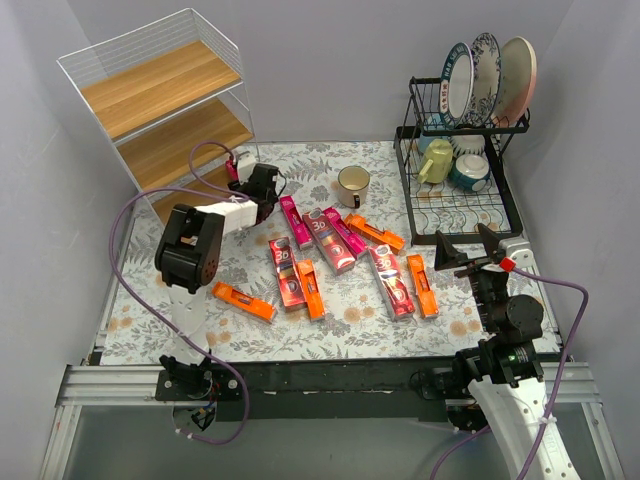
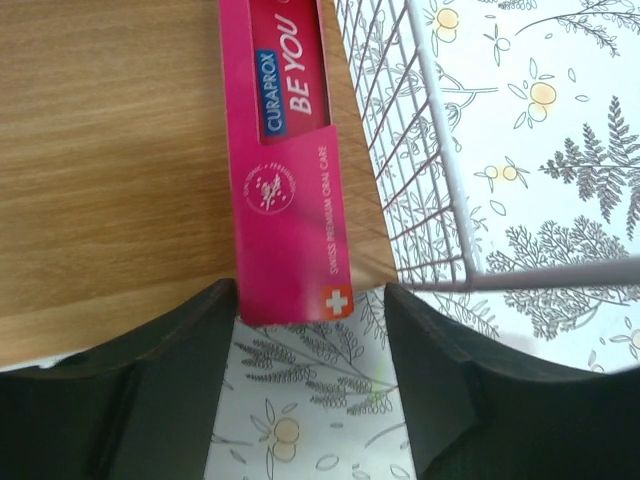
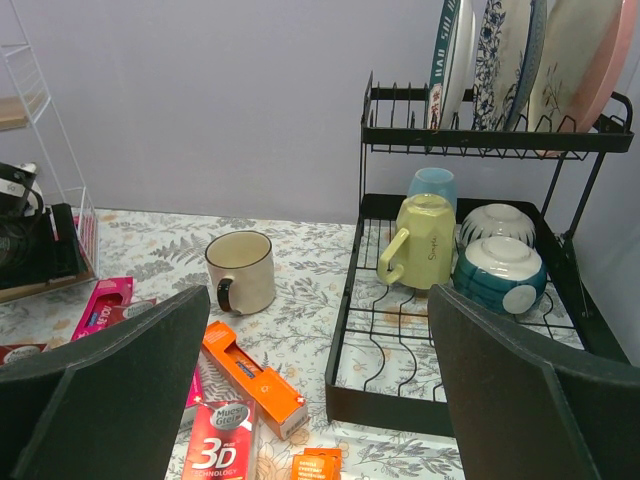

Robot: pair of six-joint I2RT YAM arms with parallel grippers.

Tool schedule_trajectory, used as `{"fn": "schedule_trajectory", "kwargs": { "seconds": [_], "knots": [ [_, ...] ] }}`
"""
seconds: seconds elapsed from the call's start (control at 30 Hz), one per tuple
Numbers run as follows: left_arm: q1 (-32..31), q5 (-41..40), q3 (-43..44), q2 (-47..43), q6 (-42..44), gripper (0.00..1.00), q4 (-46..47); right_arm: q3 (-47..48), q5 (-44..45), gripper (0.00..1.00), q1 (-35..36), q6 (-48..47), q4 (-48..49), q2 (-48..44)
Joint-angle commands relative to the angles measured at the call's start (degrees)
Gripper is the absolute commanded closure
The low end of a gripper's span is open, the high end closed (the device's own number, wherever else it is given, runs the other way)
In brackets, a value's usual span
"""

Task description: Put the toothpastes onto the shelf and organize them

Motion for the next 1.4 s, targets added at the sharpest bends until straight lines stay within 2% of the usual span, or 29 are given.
{"fn": "schedule_trajectory", "kwargs": {
  "seconds": [0.0,0.07,0.3,0.6,0.83,1.1,1.37],
  "knots": [
    [0.0,1.51,-2.02,-7.68,-1.15,0.36,-0.14,0.42,-0.47,0.01,0.37,-0.9,1.33,0.42],
    [0.0,2.21,-2.37,-9.87,-2.56,0.27,-4.25,0.42,-0.56,0.01,0.28,-0.72,1.41,0.5],
    [-2.63,4.42,-6.41,-18.75,-7.91,0.09,-9.53,0.24,-0.82,0.01,0.46,-0.37,1.59,0.33],
    [-15.72,0.82,-11.16,-27.1,-17.5,0.07,-19.03,0.15,-0.3,0.01,0.55,-0.11,1.85,-0.55],
    [-22.49,-0.86,-12.83,-26.41,-22.16,0.17,-22.03,0.07,-0.12,0.02,0.55,-0.11,1.68,-0.9],
    [-23.21,-0.77,-11.34,-20.7,-21.99,0.41,-22.2,0.15,0.06,0.01,0.64,-0.11,1.59,-0.73],
    [-23.21,-0.24,-8.44,-17.0,-20.85,0.5,-22.2,0.07,-0.03,0.01,0.64,-0.02,1.76,-0.55]
  ]
}}
